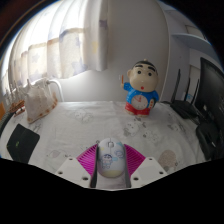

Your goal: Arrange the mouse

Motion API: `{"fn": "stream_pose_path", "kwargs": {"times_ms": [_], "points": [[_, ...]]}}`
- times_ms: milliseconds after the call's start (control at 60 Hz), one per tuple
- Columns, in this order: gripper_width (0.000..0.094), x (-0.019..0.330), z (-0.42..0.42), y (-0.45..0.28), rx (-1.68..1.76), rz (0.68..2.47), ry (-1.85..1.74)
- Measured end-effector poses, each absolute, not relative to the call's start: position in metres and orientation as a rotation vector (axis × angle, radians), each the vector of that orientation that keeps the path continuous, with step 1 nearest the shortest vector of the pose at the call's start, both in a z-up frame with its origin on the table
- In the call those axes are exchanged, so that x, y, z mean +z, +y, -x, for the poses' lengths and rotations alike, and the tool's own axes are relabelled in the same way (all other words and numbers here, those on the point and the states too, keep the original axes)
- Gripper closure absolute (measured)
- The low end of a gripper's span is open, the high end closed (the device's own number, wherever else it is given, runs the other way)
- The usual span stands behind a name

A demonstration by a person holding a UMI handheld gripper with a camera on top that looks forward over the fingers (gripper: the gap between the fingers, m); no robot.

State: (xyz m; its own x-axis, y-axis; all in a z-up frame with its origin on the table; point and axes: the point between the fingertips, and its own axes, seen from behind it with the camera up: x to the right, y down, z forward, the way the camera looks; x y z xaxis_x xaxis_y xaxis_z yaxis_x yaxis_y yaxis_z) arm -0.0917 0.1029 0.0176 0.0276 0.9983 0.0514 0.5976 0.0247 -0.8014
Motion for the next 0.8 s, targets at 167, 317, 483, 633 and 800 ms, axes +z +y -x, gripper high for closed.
{"fn": "stream_pose_path", "kwargs": {"times_ms": [167,317,483,633,800], "points": [[0.0561,0.102,0.106,0.066,0.830,1.651,-1.588],[0.0562,0.165,0.108,-0.014,0.936,1.642,-1.576],[0.0562,0.171,0.091,-0.137,0.988,1.640,-1.606],[0.0564,0.126,0.079,-0.236,0.972,1.634,-1.652],[0.0563,0.042,0.066,-0.291,0.876,1.656,-1.714]]}}
